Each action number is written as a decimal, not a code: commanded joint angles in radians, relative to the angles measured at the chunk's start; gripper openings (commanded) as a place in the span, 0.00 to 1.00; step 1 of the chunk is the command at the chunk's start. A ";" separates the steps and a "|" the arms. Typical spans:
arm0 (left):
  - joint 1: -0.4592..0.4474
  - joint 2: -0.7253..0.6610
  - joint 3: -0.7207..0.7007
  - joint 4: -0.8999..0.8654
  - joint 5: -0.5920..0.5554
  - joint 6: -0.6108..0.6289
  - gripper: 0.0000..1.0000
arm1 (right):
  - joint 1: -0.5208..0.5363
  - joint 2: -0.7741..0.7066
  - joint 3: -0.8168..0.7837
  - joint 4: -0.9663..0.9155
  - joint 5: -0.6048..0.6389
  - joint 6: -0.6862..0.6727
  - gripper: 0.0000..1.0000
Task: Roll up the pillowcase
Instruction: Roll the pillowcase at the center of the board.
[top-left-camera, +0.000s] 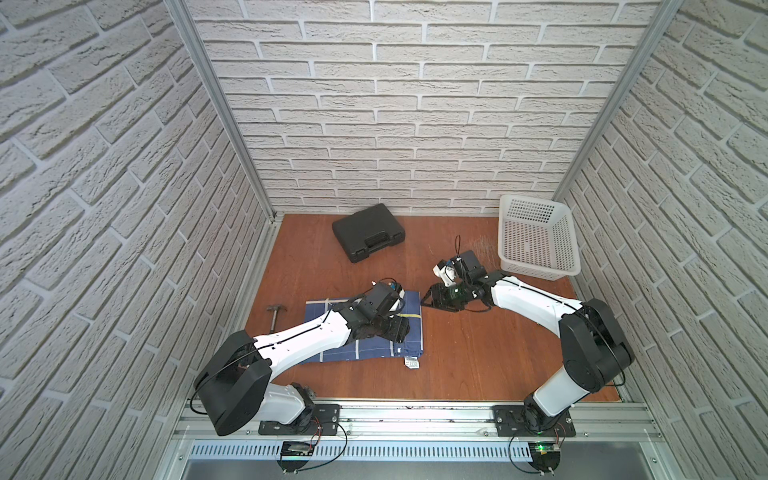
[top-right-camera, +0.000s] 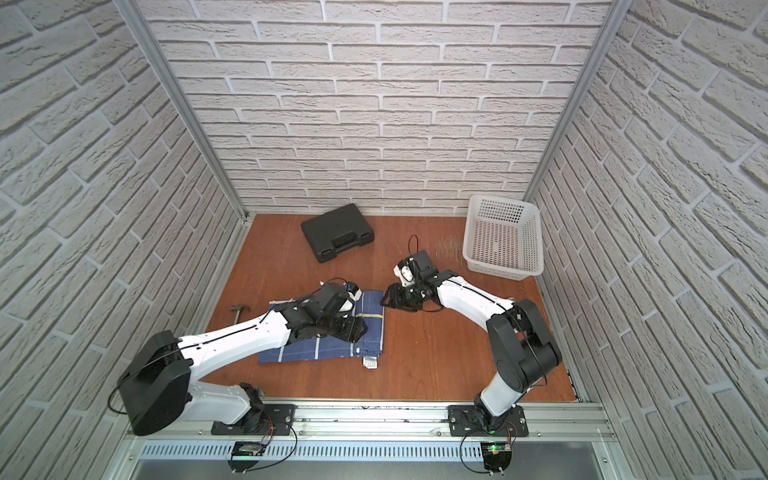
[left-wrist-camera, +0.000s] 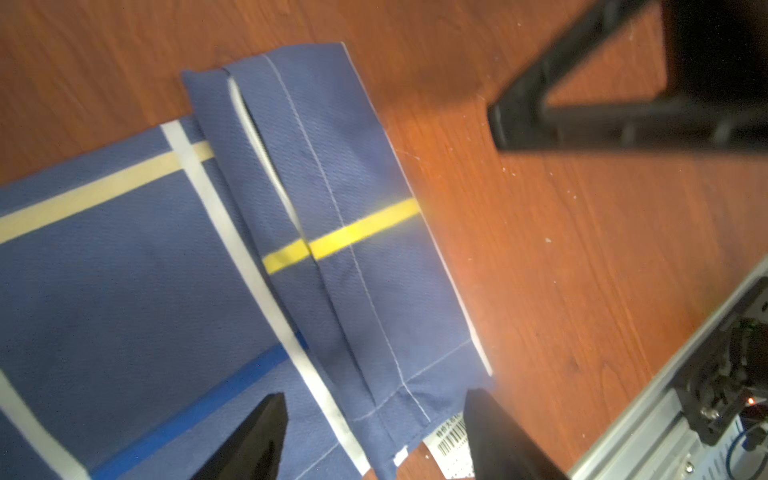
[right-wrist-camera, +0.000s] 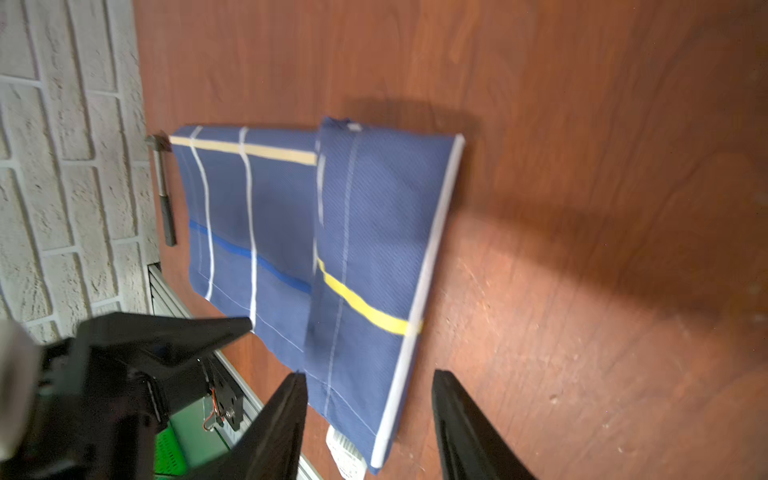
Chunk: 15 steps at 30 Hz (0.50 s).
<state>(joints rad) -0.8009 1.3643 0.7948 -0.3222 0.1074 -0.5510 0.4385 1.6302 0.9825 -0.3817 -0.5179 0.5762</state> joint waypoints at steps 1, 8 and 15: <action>0.018 0.021 -0.022 0.039 0.009 0.015 0.68 | -0.002 0.014 -0.030 0.124 -0.068 0.035 0.55; 0.007 0.114 -0.021 0.074 -0.003 0.012 0.60 | -0.003 0.108 -0.087 0.274 -0.125 0.110 0.56; -0.015 0.170 -0.007 0.048 -0.022 0.024 0.56 | -0.003 0.194 -0.107 0.399 -0.177 0.181 0.56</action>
<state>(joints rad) -0.8062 1.5200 0.7891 -0.2836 0.1009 -0.5430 0.4381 1.7958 0.8951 -0.0879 -0.6590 0.7086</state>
